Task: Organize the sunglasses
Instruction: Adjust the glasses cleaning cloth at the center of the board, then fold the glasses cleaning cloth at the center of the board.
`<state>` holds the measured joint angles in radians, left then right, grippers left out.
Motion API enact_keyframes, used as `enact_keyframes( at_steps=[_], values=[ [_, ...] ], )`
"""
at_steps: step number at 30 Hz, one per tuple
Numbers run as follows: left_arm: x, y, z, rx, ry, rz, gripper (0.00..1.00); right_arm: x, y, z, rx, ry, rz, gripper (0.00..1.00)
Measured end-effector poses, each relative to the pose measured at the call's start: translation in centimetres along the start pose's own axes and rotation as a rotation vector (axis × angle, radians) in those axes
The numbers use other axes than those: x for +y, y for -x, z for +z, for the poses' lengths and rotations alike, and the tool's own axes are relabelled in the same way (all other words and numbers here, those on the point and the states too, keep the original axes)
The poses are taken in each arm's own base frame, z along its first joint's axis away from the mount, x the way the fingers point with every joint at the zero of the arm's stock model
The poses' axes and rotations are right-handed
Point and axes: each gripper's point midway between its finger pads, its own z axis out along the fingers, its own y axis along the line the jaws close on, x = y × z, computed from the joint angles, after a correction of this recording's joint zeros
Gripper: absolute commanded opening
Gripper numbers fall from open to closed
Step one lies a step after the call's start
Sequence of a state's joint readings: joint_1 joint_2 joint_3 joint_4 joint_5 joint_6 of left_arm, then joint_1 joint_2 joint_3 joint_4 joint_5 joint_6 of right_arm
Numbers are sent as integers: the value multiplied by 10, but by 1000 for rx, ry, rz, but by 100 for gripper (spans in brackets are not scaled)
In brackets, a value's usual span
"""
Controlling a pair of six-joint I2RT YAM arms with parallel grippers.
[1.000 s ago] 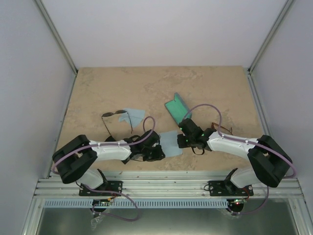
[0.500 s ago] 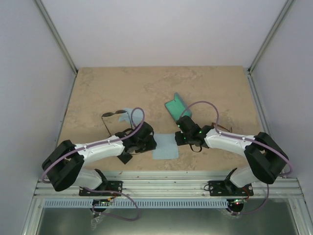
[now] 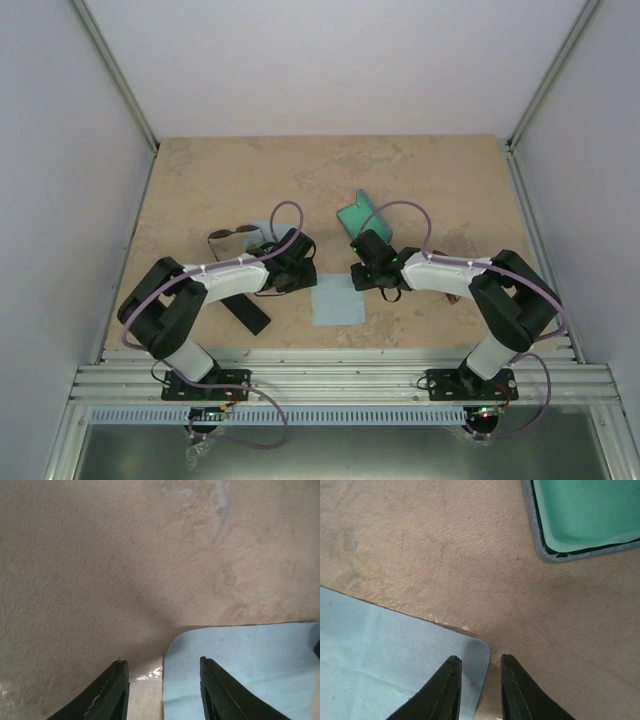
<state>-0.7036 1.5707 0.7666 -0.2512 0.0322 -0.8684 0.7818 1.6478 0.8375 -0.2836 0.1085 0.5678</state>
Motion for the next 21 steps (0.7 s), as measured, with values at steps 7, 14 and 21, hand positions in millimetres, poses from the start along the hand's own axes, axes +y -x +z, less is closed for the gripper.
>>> enact_keyframes(
  at_steps=[7, 14, 21],
  values=[
    [0, 2, 6, -1, 3, 6, 35, 4, -2, 5, 13, 22, -23, 16],
    [-4, 4, 12, -3, -12, 21, 19, 9, -2, 6, 15, 48, -35, 8],
    [-6, 2, 15, 11, -26, 37, 6, 11, -1, 8, 10, 57, -43, 0]
  ],
)
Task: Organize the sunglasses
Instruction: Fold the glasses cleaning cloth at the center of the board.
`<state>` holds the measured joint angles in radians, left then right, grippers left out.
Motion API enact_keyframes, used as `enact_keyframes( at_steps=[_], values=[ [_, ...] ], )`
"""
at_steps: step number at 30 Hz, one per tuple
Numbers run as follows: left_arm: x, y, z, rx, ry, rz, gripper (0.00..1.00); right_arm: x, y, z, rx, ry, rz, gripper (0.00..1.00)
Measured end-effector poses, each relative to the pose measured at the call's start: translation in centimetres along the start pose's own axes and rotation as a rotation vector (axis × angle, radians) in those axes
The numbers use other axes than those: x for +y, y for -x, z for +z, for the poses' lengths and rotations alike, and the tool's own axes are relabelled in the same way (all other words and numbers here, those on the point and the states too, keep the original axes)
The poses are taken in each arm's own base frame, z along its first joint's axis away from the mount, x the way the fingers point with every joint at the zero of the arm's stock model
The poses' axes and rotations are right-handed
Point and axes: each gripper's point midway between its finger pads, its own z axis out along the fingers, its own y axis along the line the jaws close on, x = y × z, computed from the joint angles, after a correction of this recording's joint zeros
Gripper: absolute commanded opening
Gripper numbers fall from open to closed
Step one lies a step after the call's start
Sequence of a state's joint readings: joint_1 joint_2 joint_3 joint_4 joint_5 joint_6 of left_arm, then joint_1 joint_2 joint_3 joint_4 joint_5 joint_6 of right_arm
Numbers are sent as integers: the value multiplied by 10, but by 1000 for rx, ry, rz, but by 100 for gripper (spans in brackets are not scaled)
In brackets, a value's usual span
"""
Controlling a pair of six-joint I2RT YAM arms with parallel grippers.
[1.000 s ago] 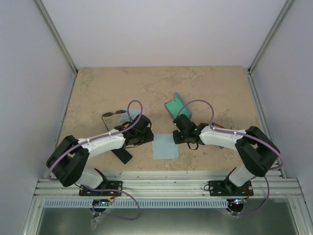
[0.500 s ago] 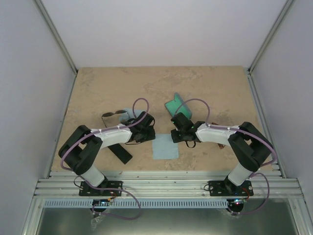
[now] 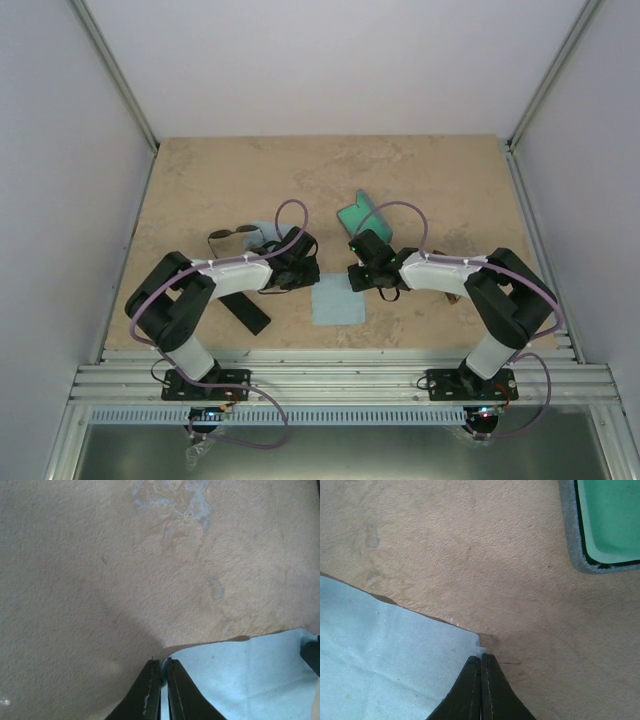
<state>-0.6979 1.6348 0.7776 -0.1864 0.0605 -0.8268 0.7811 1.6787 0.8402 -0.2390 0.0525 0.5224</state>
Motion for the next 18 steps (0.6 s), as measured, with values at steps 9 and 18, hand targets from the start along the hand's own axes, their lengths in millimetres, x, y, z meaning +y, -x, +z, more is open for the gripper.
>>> enact_keyframes(
  at_steps=[9, 18],
  values=[
    [-5, 1, 3, 10, -14, 23, 0, 0, 0, 0, -1, -1, -2, 0],
    [-7, 0, 2, 17, -23, 49, 0, -1, 2, -3, -6, -4, -1, 1]
  ],
)
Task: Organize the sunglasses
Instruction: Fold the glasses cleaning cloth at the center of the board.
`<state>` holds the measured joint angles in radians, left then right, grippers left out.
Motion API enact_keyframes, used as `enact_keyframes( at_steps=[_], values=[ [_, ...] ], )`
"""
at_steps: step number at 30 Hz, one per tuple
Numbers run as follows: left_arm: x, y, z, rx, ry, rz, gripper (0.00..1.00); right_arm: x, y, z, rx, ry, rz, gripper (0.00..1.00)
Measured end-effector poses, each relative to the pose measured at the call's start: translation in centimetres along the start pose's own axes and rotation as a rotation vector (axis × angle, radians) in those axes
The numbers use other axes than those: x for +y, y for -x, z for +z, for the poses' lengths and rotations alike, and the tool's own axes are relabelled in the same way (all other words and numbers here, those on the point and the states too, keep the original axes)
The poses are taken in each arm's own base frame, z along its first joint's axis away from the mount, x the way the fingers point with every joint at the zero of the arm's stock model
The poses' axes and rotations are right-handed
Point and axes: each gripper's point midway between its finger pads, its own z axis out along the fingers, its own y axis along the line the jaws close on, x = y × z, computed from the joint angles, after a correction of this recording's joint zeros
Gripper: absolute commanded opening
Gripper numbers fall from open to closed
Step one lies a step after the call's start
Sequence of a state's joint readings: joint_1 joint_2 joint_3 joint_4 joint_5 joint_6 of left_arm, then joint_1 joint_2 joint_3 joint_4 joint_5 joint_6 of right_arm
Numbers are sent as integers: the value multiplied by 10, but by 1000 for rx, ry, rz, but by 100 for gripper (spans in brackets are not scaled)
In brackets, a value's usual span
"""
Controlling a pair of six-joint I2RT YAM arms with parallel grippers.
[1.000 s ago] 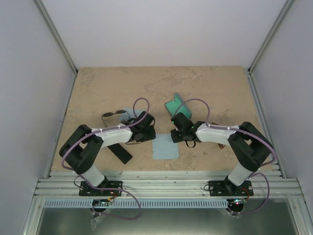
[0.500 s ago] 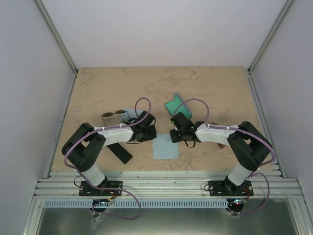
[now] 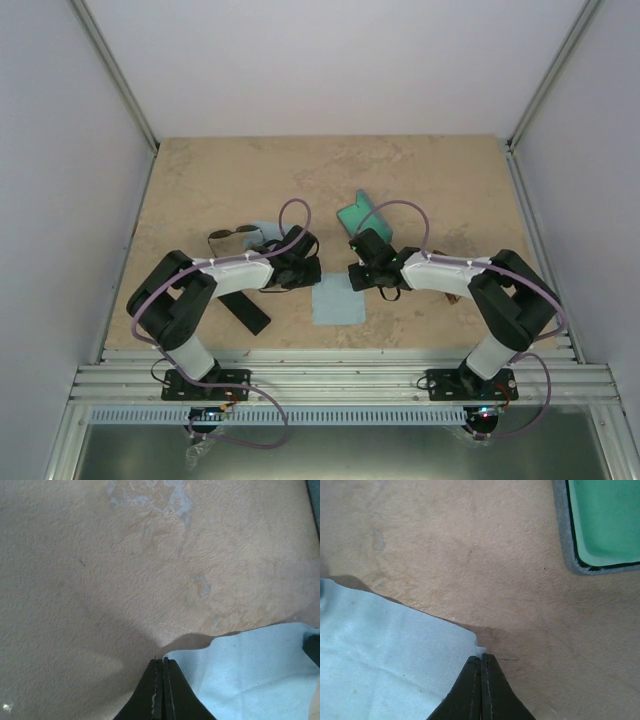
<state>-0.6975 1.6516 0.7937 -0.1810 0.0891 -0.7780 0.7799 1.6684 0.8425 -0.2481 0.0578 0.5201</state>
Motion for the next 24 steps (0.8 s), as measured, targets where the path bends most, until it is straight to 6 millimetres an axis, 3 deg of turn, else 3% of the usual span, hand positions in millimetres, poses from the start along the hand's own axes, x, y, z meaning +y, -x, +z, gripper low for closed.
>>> enact_keyframes(
  at_steps=[12, 24],
  values=[
    [-19, 14, -28, -61, -72, 25, 0, 7, 20, -29, -78, 43, 10, 0],
    [-14, -3, -26, -8, -86, 31, 0, 11, 2, -32, -37, 100, 6, 0]
  ],
)
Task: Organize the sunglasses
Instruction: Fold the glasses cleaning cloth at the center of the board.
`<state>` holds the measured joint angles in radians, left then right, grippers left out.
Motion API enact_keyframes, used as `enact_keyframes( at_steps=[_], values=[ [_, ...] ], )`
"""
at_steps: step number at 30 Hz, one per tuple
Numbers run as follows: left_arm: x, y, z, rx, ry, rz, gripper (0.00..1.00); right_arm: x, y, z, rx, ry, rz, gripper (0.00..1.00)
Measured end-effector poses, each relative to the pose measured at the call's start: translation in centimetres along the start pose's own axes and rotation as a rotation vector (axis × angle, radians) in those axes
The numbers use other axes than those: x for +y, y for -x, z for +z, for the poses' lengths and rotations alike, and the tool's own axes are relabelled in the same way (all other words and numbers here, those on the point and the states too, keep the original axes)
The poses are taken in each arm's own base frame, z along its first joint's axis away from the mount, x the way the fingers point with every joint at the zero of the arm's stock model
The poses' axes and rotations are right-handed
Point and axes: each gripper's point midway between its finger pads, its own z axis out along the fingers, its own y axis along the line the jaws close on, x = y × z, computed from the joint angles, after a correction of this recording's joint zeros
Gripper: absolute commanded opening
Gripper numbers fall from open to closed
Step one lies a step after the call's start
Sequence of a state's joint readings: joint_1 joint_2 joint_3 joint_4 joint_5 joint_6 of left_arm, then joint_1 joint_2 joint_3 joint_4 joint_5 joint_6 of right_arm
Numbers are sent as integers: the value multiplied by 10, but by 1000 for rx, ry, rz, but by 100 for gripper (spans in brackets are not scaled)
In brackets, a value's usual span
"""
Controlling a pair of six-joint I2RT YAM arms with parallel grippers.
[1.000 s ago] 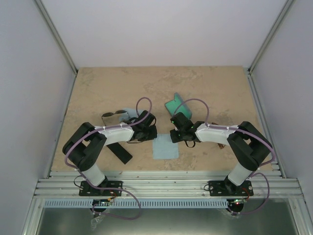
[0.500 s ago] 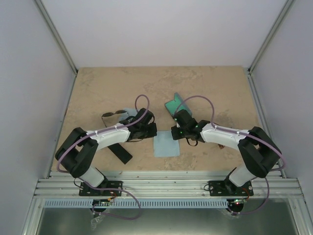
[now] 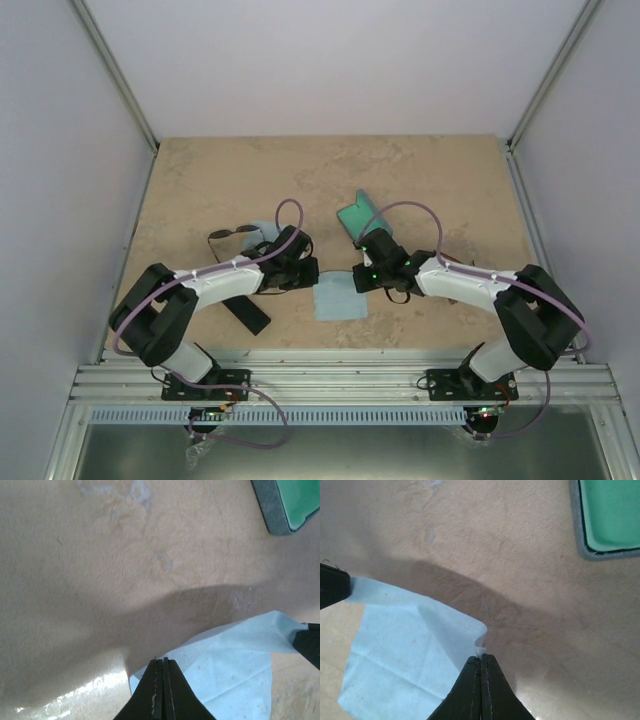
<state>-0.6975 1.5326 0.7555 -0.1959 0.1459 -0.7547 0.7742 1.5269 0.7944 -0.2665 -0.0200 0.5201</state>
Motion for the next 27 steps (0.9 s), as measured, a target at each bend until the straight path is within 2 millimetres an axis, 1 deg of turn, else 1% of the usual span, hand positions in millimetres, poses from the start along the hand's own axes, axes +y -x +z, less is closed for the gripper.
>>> enact_keyframes(
  at_steps=[5, 9, 15, 22, 27],
  values=[
    [2, -17, -3, 46, -37, -1, 0, 2, -9, -7, 11, 30, 1, 0],
    [4, -29, -10, 69, -62, -1, 0, 0, -19, -9, 30, 34, 4, 0],
    [3, -36, -16, 75, -87, 0, 0, 0, -25, -10, 48, 44, 5, 0],
    [5, -45, -15, 103, -104, -6, 0, 1, -35, -9, 73, 64, 6, 0],
    [5, -47, -15, 110, -111, -6, 0, 1, -43, -8, 95, 78, 7, 0]
  ],
)
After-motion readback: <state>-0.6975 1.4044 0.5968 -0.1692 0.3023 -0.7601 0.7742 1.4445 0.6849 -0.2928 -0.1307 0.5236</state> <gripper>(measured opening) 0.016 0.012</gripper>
